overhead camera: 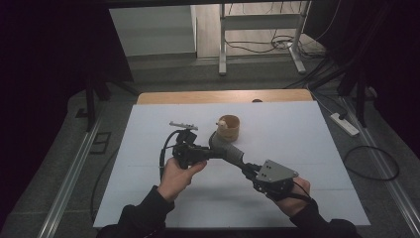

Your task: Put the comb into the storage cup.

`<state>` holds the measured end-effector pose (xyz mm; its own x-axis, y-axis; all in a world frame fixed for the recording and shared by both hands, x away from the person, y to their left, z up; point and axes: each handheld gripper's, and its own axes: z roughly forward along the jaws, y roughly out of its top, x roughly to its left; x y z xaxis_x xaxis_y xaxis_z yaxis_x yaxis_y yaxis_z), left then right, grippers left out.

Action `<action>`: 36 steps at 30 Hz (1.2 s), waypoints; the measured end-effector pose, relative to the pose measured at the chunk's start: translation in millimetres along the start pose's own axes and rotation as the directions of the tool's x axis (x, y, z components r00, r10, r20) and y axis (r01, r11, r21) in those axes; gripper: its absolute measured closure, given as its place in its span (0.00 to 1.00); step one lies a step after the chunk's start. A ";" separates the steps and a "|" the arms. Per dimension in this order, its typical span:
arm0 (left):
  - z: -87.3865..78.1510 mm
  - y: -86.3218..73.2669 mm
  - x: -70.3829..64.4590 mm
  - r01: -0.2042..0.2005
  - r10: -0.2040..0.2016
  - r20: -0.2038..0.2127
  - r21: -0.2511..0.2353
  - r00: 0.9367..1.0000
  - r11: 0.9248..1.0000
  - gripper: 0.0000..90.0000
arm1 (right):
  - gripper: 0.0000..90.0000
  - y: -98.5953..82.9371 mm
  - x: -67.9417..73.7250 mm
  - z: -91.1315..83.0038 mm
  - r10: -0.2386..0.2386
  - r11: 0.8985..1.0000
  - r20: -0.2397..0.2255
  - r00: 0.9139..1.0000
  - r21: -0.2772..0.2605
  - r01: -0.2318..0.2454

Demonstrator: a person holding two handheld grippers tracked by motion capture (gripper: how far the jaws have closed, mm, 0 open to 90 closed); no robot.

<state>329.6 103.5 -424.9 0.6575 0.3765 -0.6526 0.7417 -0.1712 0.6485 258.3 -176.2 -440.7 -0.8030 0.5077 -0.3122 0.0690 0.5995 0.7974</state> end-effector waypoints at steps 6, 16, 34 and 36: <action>0.9 -2.7 5.3 0.069 -0.068 0.063 -0.014 0.996 0.997 0.87 | 0.80 -0.7 0.3 1.9 -0.010 1.000 0.007 1.000 0.008 0.010; 0.8 -4.7 9.5 0.095 -0.092 0.113 -0.018 0.989 0.995 0.92 | 0.80 -1.3 1.9 3.6 -0.028 1.000 0.019 0.999 0.011 0.028; -4.3 -2.7 5.0 0.045 -0.041 0.085 -0.041 0.996 0.998 0.92 | 0.73 -1.7 -0.6 5.9 0.026 1.000 0.000 1.000 0.010 -0.026; -6.4 -2.1 4.8 0.042 -0.038 0.085 -0.047 0.996 0.998 0.92 | 0.69 -1.9 -1.0 6.2 0.036 0.999 -0.003 0.999 0.012 -0.036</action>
<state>330.3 111.4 -426.9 0.6378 0.3039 -0.7077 0.7617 -0.1123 0.6381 262.6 -174.0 -445.0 -0.8019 0.5268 -0.2818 0.1050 0.5886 0.8016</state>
